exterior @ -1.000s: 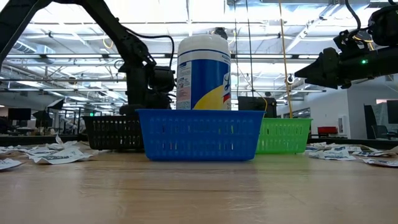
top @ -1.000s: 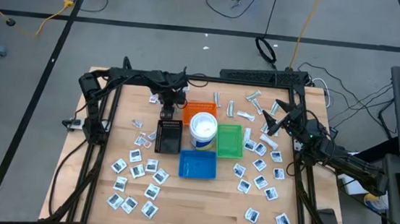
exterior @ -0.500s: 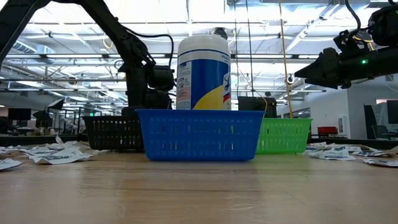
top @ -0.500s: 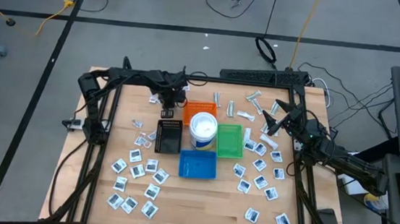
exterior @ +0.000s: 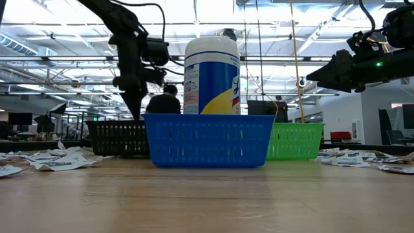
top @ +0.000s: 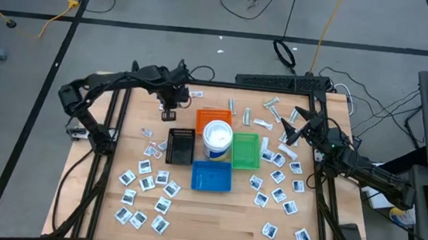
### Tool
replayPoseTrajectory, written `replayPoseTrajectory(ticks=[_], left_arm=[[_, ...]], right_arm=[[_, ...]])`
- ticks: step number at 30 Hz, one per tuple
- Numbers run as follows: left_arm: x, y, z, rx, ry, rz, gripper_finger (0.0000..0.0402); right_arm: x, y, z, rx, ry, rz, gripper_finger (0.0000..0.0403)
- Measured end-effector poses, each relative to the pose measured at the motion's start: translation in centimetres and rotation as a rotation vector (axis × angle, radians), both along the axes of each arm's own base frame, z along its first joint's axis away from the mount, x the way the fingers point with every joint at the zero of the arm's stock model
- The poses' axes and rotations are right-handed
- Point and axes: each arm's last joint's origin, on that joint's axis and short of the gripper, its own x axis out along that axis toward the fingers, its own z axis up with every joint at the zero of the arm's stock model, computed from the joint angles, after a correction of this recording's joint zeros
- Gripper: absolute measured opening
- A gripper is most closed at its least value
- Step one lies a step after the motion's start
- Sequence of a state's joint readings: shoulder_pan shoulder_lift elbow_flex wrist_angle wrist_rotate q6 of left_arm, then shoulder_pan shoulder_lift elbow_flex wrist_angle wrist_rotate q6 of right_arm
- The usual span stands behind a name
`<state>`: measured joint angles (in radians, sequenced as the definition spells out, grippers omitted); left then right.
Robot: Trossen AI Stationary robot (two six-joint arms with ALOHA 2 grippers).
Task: Pick & Place First Aid Supplies
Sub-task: Put the orange ointment pack into the orange bin
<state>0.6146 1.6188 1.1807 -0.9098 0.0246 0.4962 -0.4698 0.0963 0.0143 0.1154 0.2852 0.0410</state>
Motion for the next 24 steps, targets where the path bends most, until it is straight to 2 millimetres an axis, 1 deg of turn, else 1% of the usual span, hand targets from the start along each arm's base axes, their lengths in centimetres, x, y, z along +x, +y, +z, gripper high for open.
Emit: replayPoseTrajectory(ticks=[3, 6, 12, 18, 24], left_arm=[[-0.1, -0.5, 0.2, -0.012, 0.014, -0.011, 0.0001], [0.5, -1.0, 0.3, -0.016, 0.019, -0.030, 0.0001], [3.8, -1.2, 1.7, -0.031, -0.032, -0.069, 0.0000], [7.3, -1.0, 2.8, -0.070, -0.066, -0.109, 0.0000], [9.9, -1.3, 3.6, -0.085, -0.121, -0.165, 0.0000]], right_arm=[[0.0, 0.0, 0.0, 0.000, 0.000, 0.000, 0.0380], [0.0, 0.0, 0.0, 0.000, 0.001, 0.000, 0.0380], [0.0, 0.0, 0.0, 0.000, 0.000, 0.000, 0.0380], [0.0, 0.0, 0.0, 0.000, 0.000, 0.000, 0.0380], [0.0, 0.0, 0.0, 0.000, 0.000, 0.000, 0.0380]])
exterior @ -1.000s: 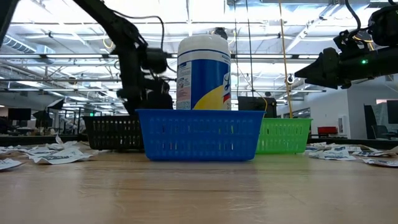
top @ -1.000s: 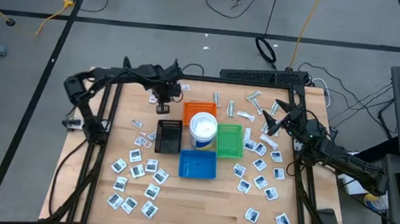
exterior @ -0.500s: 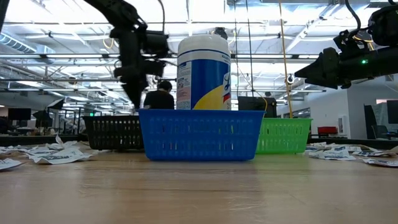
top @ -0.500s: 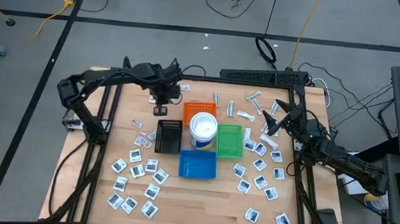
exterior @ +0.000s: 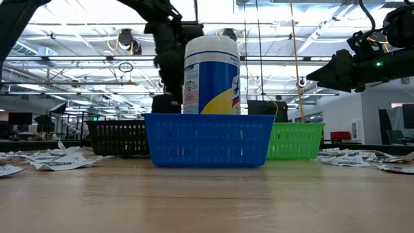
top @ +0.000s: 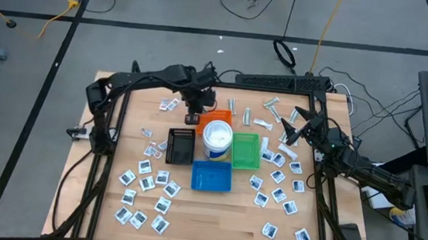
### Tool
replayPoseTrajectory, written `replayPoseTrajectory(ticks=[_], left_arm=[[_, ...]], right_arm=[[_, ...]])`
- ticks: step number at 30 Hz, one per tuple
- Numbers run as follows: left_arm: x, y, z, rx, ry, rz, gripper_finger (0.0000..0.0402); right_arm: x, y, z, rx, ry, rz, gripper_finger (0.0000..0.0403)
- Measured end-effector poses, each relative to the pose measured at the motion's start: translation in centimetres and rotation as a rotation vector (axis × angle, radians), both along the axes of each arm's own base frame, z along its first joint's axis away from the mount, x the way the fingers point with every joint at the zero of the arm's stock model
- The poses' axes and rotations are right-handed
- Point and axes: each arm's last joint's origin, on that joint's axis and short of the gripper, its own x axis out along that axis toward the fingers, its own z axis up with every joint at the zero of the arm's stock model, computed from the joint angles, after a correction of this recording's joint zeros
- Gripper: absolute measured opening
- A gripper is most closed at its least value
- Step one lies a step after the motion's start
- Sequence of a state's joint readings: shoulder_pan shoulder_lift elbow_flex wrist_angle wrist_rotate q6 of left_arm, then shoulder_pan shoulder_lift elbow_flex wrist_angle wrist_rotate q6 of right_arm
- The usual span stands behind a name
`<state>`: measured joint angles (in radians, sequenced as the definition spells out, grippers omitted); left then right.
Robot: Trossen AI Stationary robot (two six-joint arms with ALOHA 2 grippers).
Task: Pick & Place First Aid Supplies
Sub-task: Put the orange ointment pack into the orange bin
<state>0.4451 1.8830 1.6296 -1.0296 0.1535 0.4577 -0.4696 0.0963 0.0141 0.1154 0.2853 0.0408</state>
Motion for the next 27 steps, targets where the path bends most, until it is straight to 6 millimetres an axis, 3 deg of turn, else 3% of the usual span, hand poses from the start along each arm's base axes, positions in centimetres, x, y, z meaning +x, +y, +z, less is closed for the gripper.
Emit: replayPoseTrajectory(ticks=[6, 19, 27], left_arm=[[0.8, -0.4, -0.5, -0.038, 0.005, -0.010, 0.0000], [1.0, -1.0, -6.3, 0.016, -0.004, -0.002, 0.0000], [1.0, -1.2, -7.1, 0.035, -0.018, -0.045, 0.0009]], right_arm=[[0.0, 0.0, 0.0, 0.000, 0.000, 0.000, 0.0380], [0.0, 0.0, 0.0, 0.000, 0.000, 0.000, 0.0380], [0.0, 0.0, 0.0, 0.000, 0.000, 0.000, 0.0380]])
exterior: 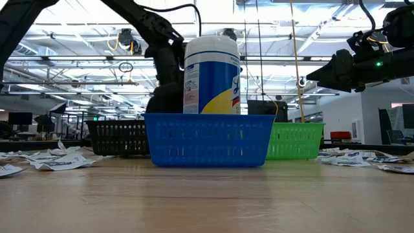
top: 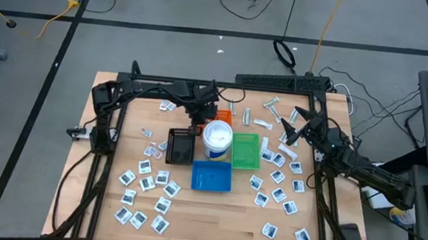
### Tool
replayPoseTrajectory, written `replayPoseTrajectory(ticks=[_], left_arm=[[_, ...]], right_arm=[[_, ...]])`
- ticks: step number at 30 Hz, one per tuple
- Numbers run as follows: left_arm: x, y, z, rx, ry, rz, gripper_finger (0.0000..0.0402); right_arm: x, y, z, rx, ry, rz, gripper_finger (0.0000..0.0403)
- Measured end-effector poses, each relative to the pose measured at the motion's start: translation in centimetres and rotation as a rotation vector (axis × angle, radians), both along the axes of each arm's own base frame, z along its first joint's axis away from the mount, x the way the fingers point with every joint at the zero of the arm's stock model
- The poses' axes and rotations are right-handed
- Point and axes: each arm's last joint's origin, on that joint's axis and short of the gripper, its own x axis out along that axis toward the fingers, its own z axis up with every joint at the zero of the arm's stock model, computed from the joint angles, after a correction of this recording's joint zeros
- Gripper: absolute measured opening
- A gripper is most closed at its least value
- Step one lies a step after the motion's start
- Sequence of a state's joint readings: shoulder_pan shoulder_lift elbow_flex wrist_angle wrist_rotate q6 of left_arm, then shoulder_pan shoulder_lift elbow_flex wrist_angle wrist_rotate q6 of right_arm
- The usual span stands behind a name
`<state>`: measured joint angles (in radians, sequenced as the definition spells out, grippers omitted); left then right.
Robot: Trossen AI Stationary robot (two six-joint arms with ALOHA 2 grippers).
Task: Pick & Place First Aid Supplies
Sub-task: Put the orange ointment pack into the orange bin
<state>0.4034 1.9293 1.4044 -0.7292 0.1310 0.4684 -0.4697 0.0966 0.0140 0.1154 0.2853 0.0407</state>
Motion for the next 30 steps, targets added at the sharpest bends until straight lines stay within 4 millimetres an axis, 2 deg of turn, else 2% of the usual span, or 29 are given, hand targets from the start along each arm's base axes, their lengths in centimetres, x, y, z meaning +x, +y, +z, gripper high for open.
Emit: replayPoseTrajectory(ticks=[5, 12, 17, 24, 30], left_arm=[[0.0, 0.0, 0.0, -0.001, 0.000, 0.009, 0.0052], [-0.1, 0.1, 0.1, -0.007, 0.003, 0.021, 0.0161], [0.0, 0.8, 1.3, -0.007, 0.002, 0.038, 0.0220], [0.0, 2.0, 3.4, -0.001, -0.010, 0.068, 0.0262], [-0.4, 3.3, 4.0, 0.014, -0.023, 0.077, 0.0280]], right_arm=[[0.0, 0.0, 0.0, 0.000, 0.000, 0.000, 0.0380], [0.0, 0.0, 0.0, 0.000, 0.000, 0.000, 0.0380], [0.0, 0.0, 0.0, 0.000, 0.000, 0.000, 0.0380], [0.0, 0.0, 0.0, 0.000, 0.000, 0.000, 0.0380], [0.0, 0.0, 0.0, 0.000, 0.000, 0.000, 0.0380]])
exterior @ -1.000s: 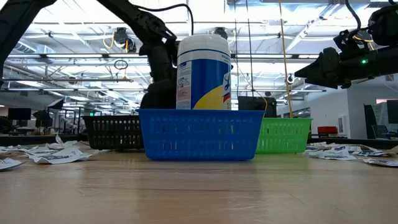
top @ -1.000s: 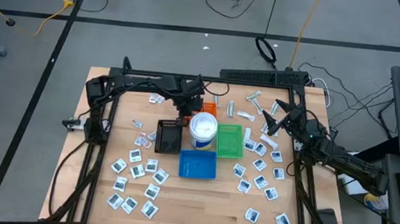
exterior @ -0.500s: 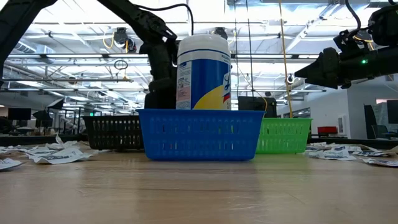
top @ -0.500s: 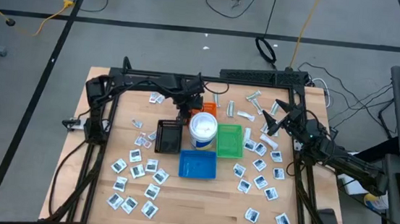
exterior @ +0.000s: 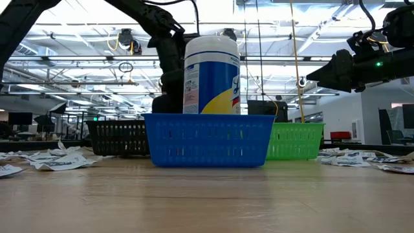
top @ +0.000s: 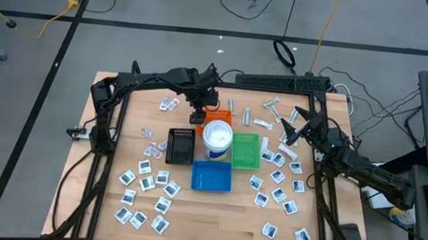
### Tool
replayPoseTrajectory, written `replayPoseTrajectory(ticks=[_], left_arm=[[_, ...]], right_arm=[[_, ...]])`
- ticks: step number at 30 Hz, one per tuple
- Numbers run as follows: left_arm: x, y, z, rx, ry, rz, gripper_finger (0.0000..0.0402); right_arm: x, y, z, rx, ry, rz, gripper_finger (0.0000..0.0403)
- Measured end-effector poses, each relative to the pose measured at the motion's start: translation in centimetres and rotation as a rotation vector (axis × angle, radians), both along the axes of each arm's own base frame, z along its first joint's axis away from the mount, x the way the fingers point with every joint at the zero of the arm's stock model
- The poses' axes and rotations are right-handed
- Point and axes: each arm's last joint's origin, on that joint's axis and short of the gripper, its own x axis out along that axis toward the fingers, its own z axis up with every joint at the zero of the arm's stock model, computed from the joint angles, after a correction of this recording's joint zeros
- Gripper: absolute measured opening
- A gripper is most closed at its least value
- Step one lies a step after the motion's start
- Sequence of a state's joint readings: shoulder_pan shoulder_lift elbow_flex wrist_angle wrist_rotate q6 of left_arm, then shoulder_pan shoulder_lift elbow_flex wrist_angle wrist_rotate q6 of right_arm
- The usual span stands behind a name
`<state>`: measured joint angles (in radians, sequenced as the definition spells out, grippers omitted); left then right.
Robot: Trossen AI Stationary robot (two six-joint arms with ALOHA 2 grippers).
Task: Pick & Place First Aid Supplies
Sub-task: Put the orange ointment pack into the orange bin
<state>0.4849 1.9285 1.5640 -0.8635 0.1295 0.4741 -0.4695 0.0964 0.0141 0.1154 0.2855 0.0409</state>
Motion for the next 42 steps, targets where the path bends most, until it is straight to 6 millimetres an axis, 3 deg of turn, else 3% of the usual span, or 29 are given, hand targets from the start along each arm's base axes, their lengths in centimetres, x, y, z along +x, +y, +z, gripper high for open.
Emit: replayPoseTrajectory(ticks=[19, 33, 42], left_arm=[[-6.3, 10.0, 0.3, 0.116, -0.008, 0.359, 0.0253], [-6.9, 10.6, 0.3, 0.130, -0.009, 0.348, 0.0269], [-5.6, 11.9, -1.2, 0.049, 0.129, 0.350, 0.0269]], right_arm=[[0.0, 0.0, 0.0, 0.000, 0.000, 0.000, 0.0380], [0.0, 0.0, 0.0, 0.000, 0.000, 0.000, 0.0380], [0.0, 0.0, 0.0, 0.000, 0.000, 0.000, 0.0380]])
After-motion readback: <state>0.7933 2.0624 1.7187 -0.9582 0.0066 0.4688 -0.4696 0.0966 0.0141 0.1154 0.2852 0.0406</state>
